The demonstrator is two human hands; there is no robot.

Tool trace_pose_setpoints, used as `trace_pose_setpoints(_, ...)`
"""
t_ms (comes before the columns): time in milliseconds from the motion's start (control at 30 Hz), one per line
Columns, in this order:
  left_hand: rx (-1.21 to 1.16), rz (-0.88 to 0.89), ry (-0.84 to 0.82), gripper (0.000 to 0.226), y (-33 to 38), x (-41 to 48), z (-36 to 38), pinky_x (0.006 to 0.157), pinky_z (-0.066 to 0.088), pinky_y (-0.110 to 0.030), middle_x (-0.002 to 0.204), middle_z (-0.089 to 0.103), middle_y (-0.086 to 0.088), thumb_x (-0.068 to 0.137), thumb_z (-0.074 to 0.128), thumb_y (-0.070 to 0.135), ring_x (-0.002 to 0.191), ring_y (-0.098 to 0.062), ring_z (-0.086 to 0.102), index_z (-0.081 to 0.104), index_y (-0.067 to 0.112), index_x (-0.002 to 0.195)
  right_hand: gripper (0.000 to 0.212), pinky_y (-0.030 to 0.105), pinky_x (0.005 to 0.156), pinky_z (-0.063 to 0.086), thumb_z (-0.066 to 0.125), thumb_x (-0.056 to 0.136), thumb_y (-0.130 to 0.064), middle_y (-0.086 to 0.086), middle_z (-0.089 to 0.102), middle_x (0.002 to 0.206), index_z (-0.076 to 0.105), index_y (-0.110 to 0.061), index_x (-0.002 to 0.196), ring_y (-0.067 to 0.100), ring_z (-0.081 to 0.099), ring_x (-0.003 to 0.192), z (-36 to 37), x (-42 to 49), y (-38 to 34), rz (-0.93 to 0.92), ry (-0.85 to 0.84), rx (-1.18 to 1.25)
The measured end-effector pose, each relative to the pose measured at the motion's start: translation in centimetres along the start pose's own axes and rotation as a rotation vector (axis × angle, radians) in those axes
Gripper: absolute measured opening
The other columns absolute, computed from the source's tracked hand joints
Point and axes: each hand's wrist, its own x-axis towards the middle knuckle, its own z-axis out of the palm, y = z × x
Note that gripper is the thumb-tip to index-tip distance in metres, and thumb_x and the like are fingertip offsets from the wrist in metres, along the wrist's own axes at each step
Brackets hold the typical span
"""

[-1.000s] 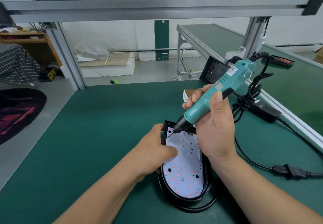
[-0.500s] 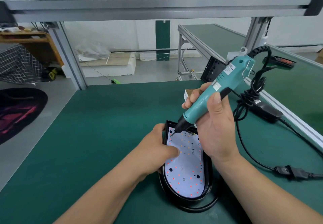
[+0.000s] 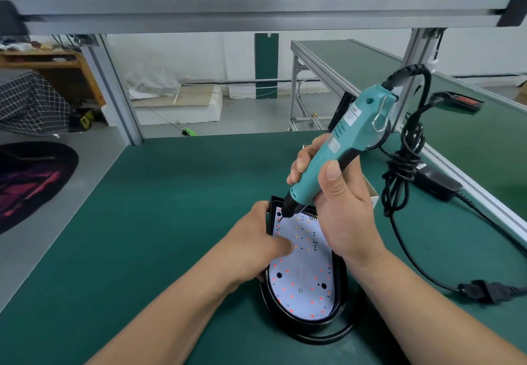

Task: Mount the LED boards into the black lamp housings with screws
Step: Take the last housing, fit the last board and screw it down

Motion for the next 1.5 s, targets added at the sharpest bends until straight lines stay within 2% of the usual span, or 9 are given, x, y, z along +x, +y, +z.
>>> trace_pose_setpoints(267, 0.027, -0.004, 0.006, 0.051, -0.2, 0.2, -0.1, 0.066, 0.059, -0.041, 0.109, 0.074, -0.007, 0.077, 0.071, 0.024, 0.098, -0.033, 0.075, 0.054, 0.035, 0.123, 0.056, 0.055, 0.086, 0.039, 0.067, 0.096, -0.058, 0.012, 0.054, 0.102, 0.049, -0.011, 0.120, 0.033, 0.049, 0.093, -0.1, 0.0, -0.1, 0.050, -0.080, 0.014)
trace_pose_setpoints(433, 0.028, 0.011, 0.001, 0.050, -0.3, 0.3, -0.2, 0.055, 0.052, -0.028, 0.103, 0.074, 0.000, 0.081, 0.071, 0.018, 0.077, -0.015, 0.072, 0.053, 0.038, 0.123, 0.062, 0.050, 0.096, 0.040, 0.069, 0.096, -0.054, 0.012, 0.055, 0.102, 0.047, -0.006, 0.130, 0.027, 0.053, 0.098, -0.2, 0.3, -1.0, 0.031, -0.025, 0.094)
trace_pose_setpoints(533, 0.012, 0.018, 0.001, 0.047, -0.4, 0.1, -0.3, 0.056, 0.054, -0.028, 0.103, 0.076, 0.001, 0.084, 0.070, 0.013, 0.078, -0.014, 0.075, 0.055, 0.037, 0.122, 0.058, 0.048, 0.098, 0.047, 0.069, 0.097, -0.051, 0.013, 0.056, 0.100, 0.050, -0.007, 0.129, 0.028, 0.054, 0.095, -1.0, 0.7, -2.1, -0.012, 0.048, 0.156)
trace_pose_setpoints(733, -0.053, 0.027, 0.022, 0.054, 0.0, -0.2, -1.1, 0.058, 0.057, -0.030, 0.103, 0.079, 0.007, 0.078, 0.069, 0.022, 0.088, -0.019, 0.079, 0.056, 0.041, 0.127, 0.049, 0.035, 0.057, 0.055, 0.066, 0.098, -0.053, 0.008, 0.064, 0.083, 0.060, -0.008, 0.116, 0.021, 0.058, 0.066, -7.1, 1.6, -3.2, 0.182, 0.422, -0.022)
trace_pose_setpoints(867, -0.097, 0.049, 0.075, 0.057, 0.2, 0.0, -1.7, 0.061, 0.057, -0.032, 0.100, 0.081, 0.004, 0.079, 0.065, 0.027, 0.088, -0.022, 0.080, 0.056, 0.052, 0.129, 0.036, 0.034, 0.052, 0.055, 0.071, 0.092, -0.051, 0.006, 0.065, 0.083, 0.063, -0.016, 0.099, 0.018, 0.060, 0.058, -12.4, 1.4, -3.6, 0.425, 0.543, -0.389)
trace_pose_setpoints(1033, -0.071, 0.064, 0.125, 0.057, -0.1, 0.1, -1.7, 0.088, 0.063, -0.051, 0.106, 0.081, 0.004, 0.077, 0.064, 0.030, 0.096, -0.023, 0.078, 0.058, 0.048, 0.131, 0.012, 0.031, 0.047, 0.051, 0.066, 0.093, -0.037, 0.007, 0.068, 0.074, 0.059, -0.028, 0.096, 0.013, 0.061, 0.046, -15.2, 0.7, -4.2, 0.562, 0.344, -1.010)
trace_pose_setpoints(1200, 0.016, 0.078, 0.147, 0.040, 0.0, 0.1, -2.0, 0.068, 0.061, -0.041, 0.097, 0.079, 0.004, 0.082, 0.062, 0.030, 0.088, -0.025, 0.077, 0.067, 0.044, 0.119, 0.023, 0.035, 0.059, 0.046, 0.067, 0.091, -0.033, 0.006, 0.064, 0.081, 0.048, -0.021, 0.096, 0.024, 0.065, 0.067, -15.4, 0.6, -4.2, 0.654, 0.088, -1.469)
trace_pose_setpoints(1367, 0.137, 0.104, 0.189, 0.028, 0.1, 0.1, -2.4, 0.074, 0.056, -0.034, 0.084, 0.076, 0.005, 0.087, 0.062, 0.027, 0.072, -0.013, 0.069, 0.072, 0.040, 0.109, 0.024, 0.042, 0.066, 0.053, 0.065, 0.088, -0.019, 0.008, 0.059, 0.088, 0.042, -0.020, 0.091, 0.027, 0.060, 0.073, -15.3, 0.5, -4.1, 0.699, -0.032, -1.609)
trace_pose_setpoints(1500, 0.268, 0.098, 0.247, 0.025, 0.0, 0.2, -2.7, 0.076, 0.059, -0.041, 0.093, 0.072, -0.005, 0.083, 0.059, 0.042, 0.078, -0.023, 0.069, 0.070, 0.037, 0.104, 0.017, 0.042, 0.076, 0.053, 0.064, 0.088, -0.021, 0.008, 0.062, 0.108, 0.053, -0.019, 0.101, 0.031, 0.061, 0.095, -15.0, 0.4, -4.0, 0.658, -0.052, -1.599)
